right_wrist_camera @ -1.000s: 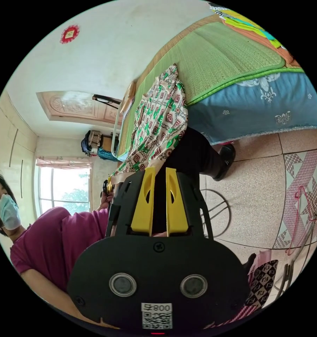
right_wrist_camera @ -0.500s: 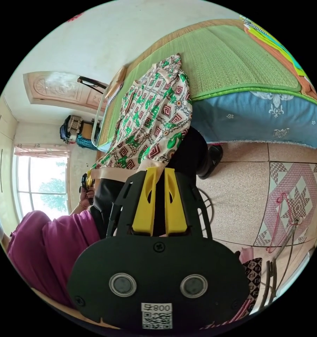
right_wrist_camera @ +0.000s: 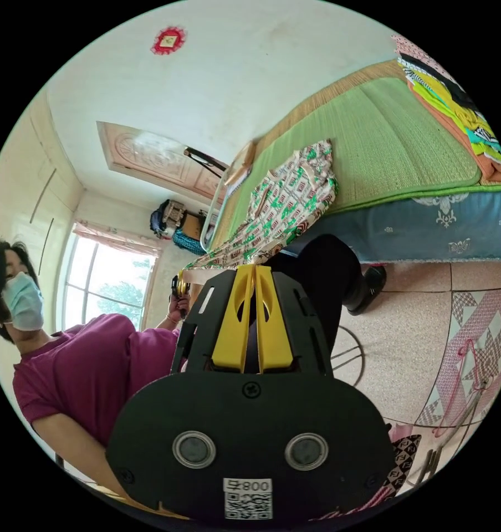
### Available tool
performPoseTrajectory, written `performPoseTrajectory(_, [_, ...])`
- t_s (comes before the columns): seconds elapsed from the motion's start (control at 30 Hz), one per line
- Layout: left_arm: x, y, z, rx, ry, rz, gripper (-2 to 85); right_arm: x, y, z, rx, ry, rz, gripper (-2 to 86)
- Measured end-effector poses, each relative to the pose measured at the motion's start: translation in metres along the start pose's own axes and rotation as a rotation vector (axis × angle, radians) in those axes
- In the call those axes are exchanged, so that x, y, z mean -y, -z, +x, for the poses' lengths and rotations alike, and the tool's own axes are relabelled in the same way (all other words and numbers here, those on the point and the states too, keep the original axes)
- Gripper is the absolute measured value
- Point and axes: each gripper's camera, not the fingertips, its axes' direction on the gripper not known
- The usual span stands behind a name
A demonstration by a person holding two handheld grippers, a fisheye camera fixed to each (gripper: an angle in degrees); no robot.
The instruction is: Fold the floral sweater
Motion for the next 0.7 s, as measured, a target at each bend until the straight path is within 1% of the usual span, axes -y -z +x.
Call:
performPoseTrajectory(0.4, [-0.002, 0.01, -0.054, -0.025, -0.012, 0.053, 1.2, 0.018, 0.011, 0.007, 0.064, 0.049, 0.054, 0.2])
performPoseTrajectory(0.7, [0.043, -0.016, -0.11, -0.021, -0.044, 0.043, 1.3, 0.075, 0.003, 0.028, 0.048, 0.056, 0.079, 0.2])
